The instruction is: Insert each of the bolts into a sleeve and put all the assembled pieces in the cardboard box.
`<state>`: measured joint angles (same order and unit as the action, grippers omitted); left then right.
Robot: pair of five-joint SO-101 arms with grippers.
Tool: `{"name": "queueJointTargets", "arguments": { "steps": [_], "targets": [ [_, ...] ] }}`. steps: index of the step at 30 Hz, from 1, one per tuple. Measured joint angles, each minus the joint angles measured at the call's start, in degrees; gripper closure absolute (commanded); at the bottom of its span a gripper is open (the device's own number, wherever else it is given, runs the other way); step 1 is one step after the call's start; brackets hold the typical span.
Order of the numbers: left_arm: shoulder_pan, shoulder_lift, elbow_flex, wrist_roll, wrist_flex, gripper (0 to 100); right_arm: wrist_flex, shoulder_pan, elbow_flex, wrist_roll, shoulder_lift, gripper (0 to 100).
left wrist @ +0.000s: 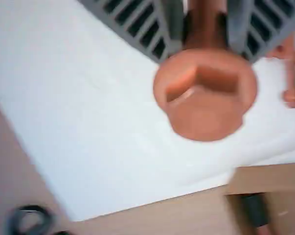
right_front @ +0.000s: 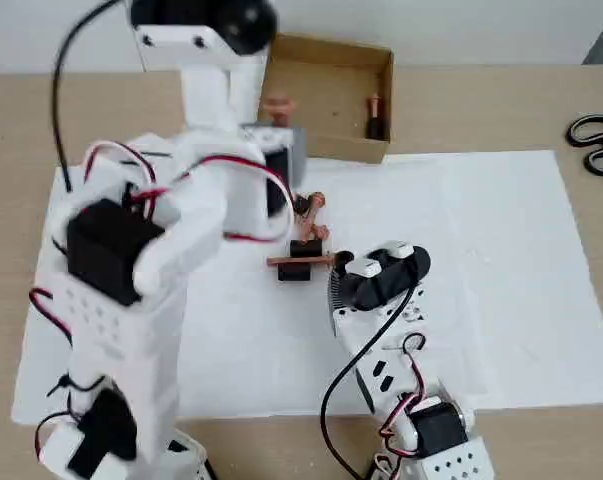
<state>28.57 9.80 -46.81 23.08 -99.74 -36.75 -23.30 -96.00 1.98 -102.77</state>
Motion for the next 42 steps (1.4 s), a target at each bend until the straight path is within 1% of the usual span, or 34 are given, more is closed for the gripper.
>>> {"name": "queueJointTargets", "arguments": {
  "steps": [3,6,9,12,14,17,21,23,24,29,31,36,40,42],
  "targets": [
    [3.3,7.2,0.5,-1.8,0.0,99,0.0,0.0,0.0,0.0,0.0,99.5],
    [3.4,14.1,5.1,-2.1,0.0,99,0.0,-0.1,0.0,0.0,0.0,99.5],
    [3.4,18.3,14.2,-2.2,0.2,99,0.0,-0.1,0.0,0.0,0.0,99.5],
    [1.7,21.1,26.8,-2.0,4.9,99,0.0,-0.1,0.0,0.0,0.0,99.5],
    [0.2,23.0,36.4,-2.0,12.0,99,0.0,-0.1,0.0,0.0,0.0,99.5],
    [-1.1,25.4,52.5,-2.0,26.4,99,0.0,-0.1,0.0,0.6,0.0,99.5],
    [-1.1,27.3,73.0,-2.0,46.5,99,0.0,-0.1,0.0,6.2,0.0,99.5],
    [-1.3,27.6,79.8,-2.0,54.2,99,0.0,-0.1,0.0,8.1,0.0,99.5],
    [-1.5,27.7,82.2,-1.9,56.7,99,0.0,-0.1,0.0,8.5,0.0,99.5],
    [-1.5,28.0,84.9,-1.7,60.3,99,0.5,-1.8,0.0,9.0,0.0,99.5],
    [-1.5,28.0,84.9,-1.7,60.6,99,1.3,-3.3,0.0,9.0,0.0,99.5],
    [-1.5,28.1,84.9,-1.5,60.6,99,1.8,-3.9,0.0,9.0,0.0,99.5],
    [0.6,28.1,85.1,-1.5,60.6,99,1.8,-4.0,0.0,9.0,0.0,99.5],
    [1.1,28.1,85.1,-1.5,60.6,99,1.8,-4.0,0.0,7.4,0.0,99.5]
  ]
}}
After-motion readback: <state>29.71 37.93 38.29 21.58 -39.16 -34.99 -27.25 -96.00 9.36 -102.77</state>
